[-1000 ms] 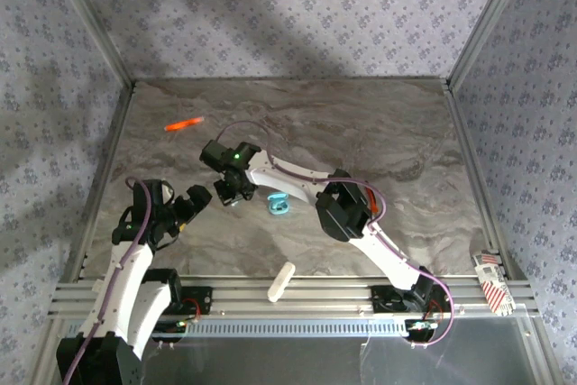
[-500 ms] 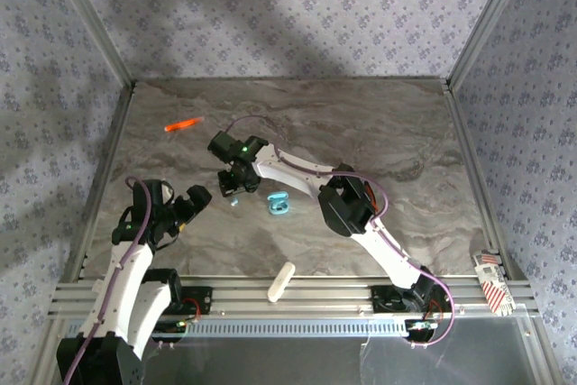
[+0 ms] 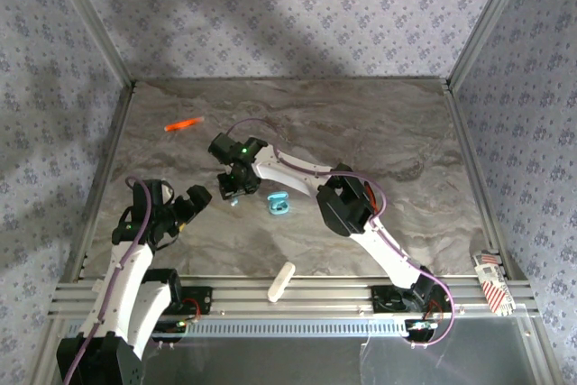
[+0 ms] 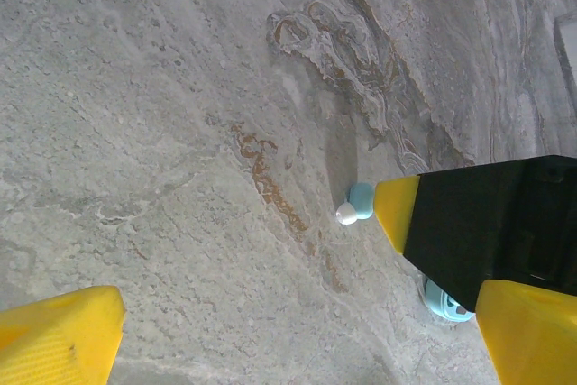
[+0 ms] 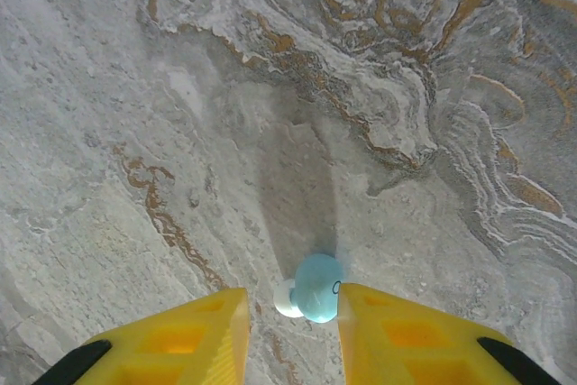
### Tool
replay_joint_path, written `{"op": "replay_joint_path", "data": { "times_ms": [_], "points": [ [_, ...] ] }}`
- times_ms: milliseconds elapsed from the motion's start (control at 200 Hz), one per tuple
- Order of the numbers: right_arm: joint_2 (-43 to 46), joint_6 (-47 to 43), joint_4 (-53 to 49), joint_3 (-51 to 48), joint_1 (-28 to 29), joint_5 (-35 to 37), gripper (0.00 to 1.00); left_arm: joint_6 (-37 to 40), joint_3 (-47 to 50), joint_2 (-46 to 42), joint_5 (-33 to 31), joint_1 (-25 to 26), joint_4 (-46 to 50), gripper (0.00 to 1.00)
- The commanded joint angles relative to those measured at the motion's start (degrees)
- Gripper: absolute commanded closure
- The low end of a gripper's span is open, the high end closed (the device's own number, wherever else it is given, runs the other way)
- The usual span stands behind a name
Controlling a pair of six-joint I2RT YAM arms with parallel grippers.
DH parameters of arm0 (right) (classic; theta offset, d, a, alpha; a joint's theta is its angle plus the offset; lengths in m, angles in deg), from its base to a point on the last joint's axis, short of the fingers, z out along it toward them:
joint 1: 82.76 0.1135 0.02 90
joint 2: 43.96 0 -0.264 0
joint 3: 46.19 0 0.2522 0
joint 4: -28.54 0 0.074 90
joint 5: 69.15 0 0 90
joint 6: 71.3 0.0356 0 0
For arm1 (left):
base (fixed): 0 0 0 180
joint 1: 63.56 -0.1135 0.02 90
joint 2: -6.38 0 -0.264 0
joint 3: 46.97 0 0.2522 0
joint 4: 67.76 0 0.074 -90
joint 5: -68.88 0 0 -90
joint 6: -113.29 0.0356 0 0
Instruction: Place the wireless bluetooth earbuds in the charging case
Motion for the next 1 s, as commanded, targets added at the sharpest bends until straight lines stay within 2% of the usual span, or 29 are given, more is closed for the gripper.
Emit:
{"op": "replay_joint_path", "data": {
  "times_ms": [0,994],
  "points": [
    [-1.55,0.95,-1.02,-0.66,-0.36,-0.96,0.67,0.89,0.21,0.05,0.04,-0.52,1.37,0.0],
    [-5.28,2.25,0.61,-0.24,-1.39,-3.88,0.7,1.04,0.21,0.11,0.22,-0.46,1.27,0.0]
  ]
}}
